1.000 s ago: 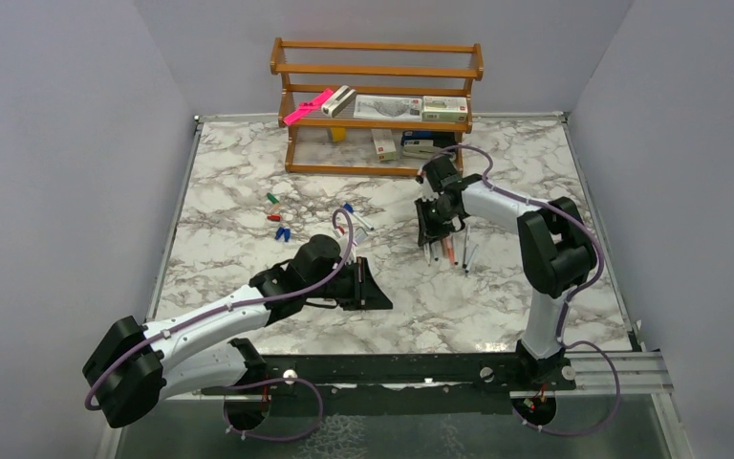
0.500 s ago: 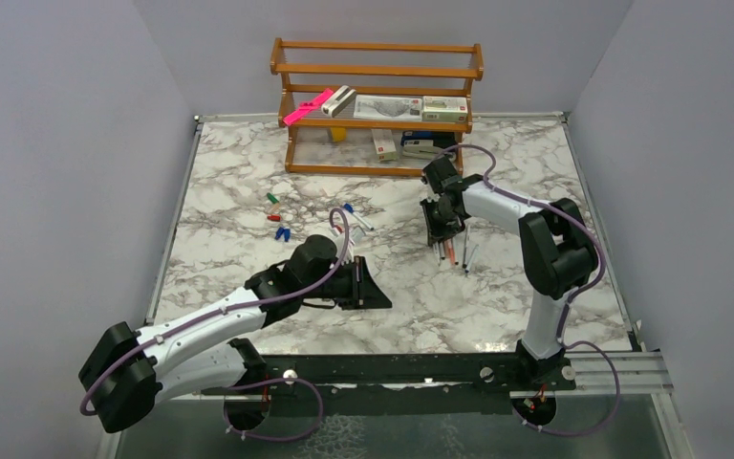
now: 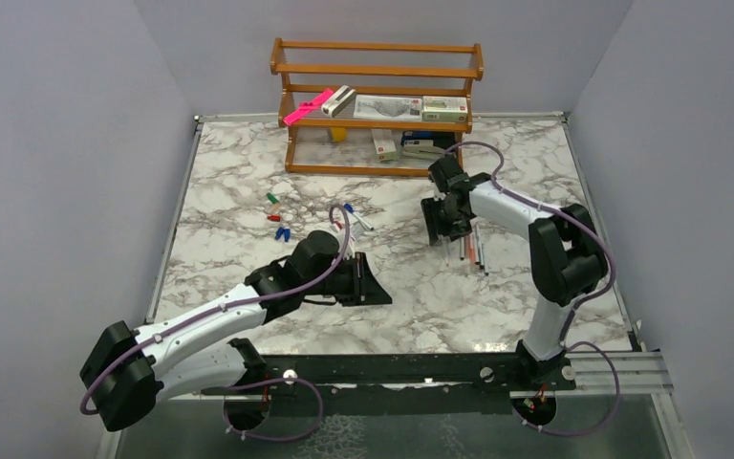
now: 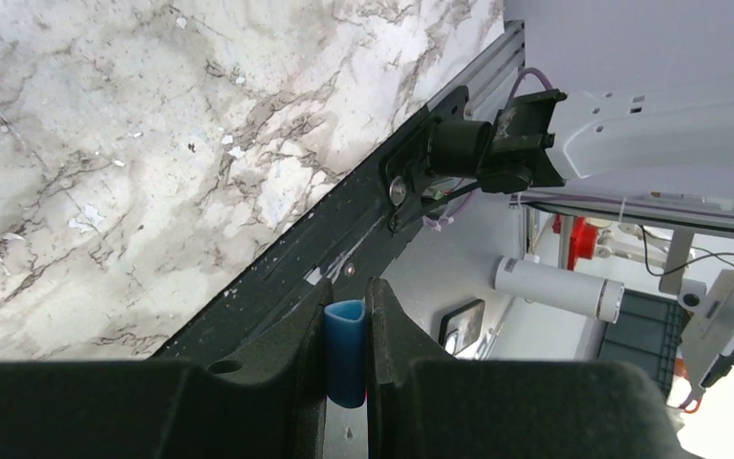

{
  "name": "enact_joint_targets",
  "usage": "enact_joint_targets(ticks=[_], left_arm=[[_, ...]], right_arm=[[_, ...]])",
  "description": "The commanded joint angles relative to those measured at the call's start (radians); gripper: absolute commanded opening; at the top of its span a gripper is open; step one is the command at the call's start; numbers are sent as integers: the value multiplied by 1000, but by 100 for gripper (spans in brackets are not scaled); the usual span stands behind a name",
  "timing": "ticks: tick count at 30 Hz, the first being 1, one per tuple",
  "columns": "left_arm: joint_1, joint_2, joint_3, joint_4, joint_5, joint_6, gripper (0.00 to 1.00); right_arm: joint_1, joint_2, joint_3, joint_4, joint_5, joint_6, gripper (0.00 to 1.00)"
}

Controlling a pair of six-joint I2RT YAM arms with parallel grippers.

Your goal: Open the pen caps

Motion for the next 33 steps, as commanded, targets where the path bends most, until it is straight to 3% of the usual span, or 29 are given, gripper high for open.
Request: enact_joint_targets(ticks=[1,8,14,22,33], left_arm=[[-4,28,85,-70,-73,43,0],[58,148,256,-264,-180,170,0],[255,248,329,-324,-167,284,1],[449,464,406,-374,-276,407,4],[558,679,546,-367,-364,505,7]], right_arm=[[-5,-94,15,-26,13,-2,57],[-4,-234,17,-8,-76,13,58],[-3,-312,-24,11,-67,30,59],[-12,-349,-128,71,-16,72,60],[-377,-309,-160,184,29,148,59]])
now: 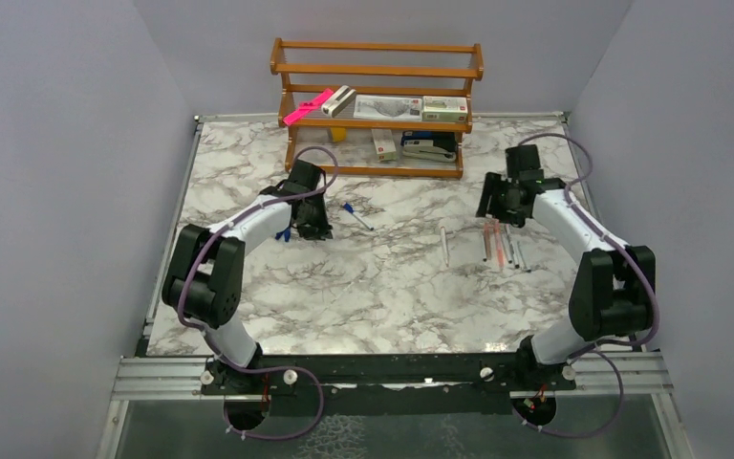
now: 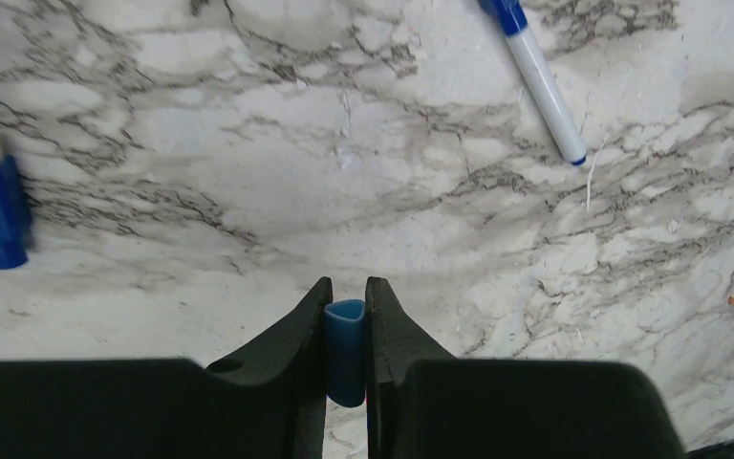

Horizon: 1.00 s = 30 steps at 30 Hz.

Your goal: Open the pen caps

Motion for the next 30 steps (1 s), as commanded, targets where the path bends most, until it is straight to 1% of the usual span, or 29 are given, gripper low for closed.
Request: enact_joint_targets(ticks=[1,3,8,13,16,19,24,26,30], left_arm=[[53,22,71,-3,-68,79,7],[85,25,79,1,-79,99,8],[161,62,84,21,-76,128,9],[177,114,91,54,-43,130,9],[177,138,87,69,-42,137,9],[182,147,88,76,-36,135,10],[185,166,104,79,-18,136,15],[186,165,95,79,-17,135,19],[186,160,85,78,-16,138,23]], right_arm=[[-107,7,8,76,62,59,59],[-141,26,15,74,81,75,59],[-263,69,-17,105,69,110,59],[-361,111,-44,135,66,128,58],[-381,117,-47,143,91,121,58],[-392,137,-52,148,70,121,58],[-396,161,-86,175,33,125,58],[-399,164,-101,181,27,123,58],[-401,166,-134,202,-10,128,58]])
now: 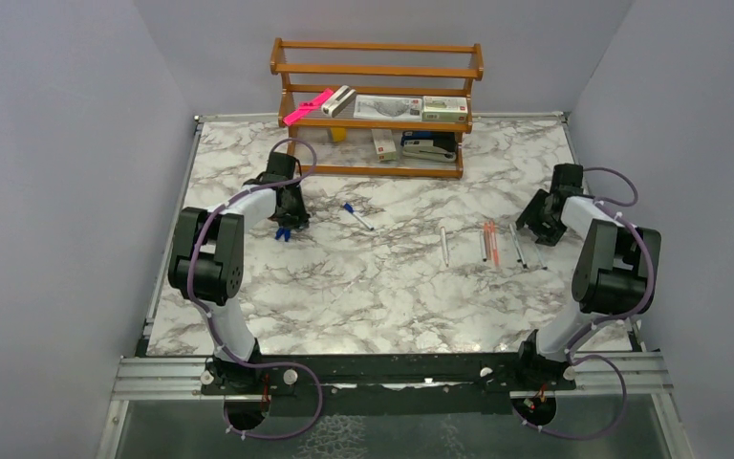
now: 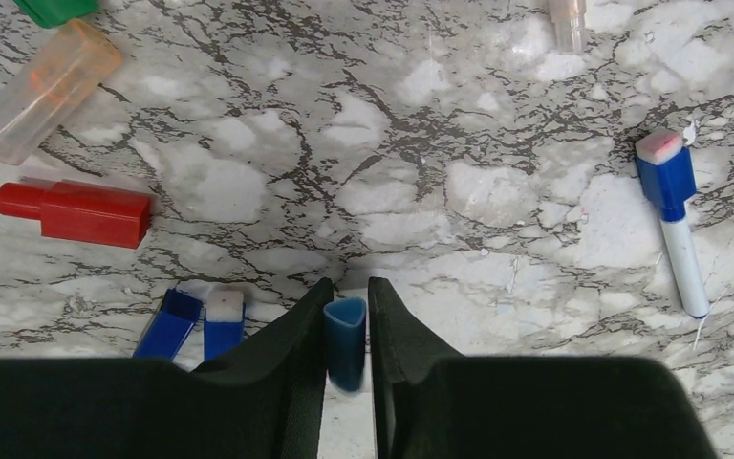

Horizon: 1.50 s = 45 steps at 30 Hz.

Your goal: Open the pen caps

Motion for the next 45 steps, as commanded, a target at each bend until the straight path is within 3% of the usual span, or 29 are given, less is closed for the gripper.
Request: enact_joint_targets(ticks=[1,12,23,29,39,41,45], left_arm=[[6,8,7,6,17,15,24],[8,-56,25,-40,-36,24,27],[6,-282,-1,-90,11,15,39],[-8,-410,-38,-117,92,5,58],[-87,-560,-84,-171,162,-55,81],[-107,-585,-82,-189,164,-64,95],[-145,-644,-84,-229,165,-83,99]], right_arm=[[-8,9,-41,55,-55,18,58],[-8,-68,-127,79,-164,20,58],[-8,-133,-188,101,-249,13,58],[-8,-166,-217,122,-296,17,58],[-8,-216,-225,106,-332,10,58],[-8,-238,-215,86,-320,8,58],[-8,-292,-202,59,-308,10,58]])
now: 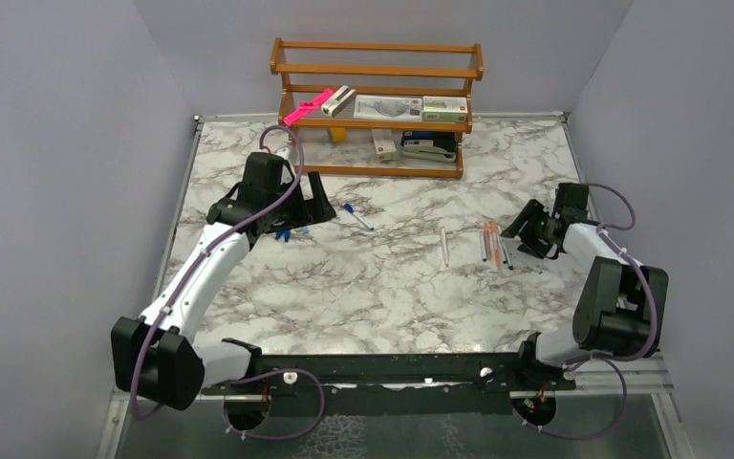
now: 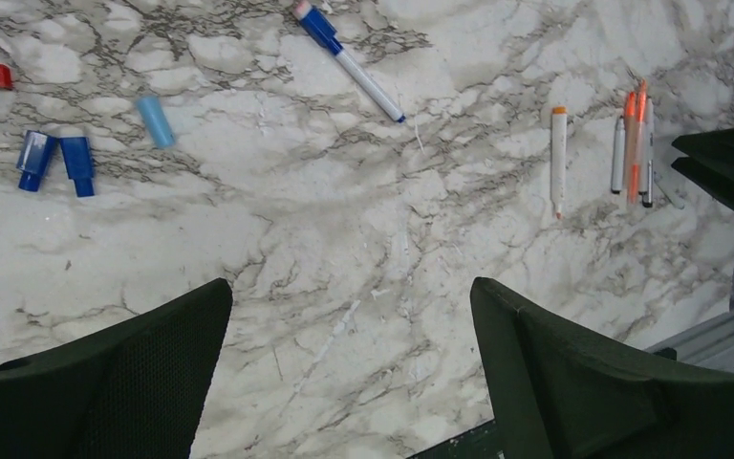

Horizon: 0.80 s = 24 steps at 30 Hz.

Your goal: Open the pen caps

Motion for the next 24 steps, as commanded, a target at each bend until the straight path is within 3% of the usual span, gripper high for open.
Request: enact_joint_targets(ticks=[1,15,24], left_arm=[[-42,-88,-10,-70,32,-38,99],[-103,-354,-6,-232,67,-120,99],[-103,-366,21,-268,107,-115,99]], right_arm=[[1,-83,25,-40,-2,3,58],[4,-329,68,-158,-218,-24,59],[21,-439,80,-221,-364,-43,59]])
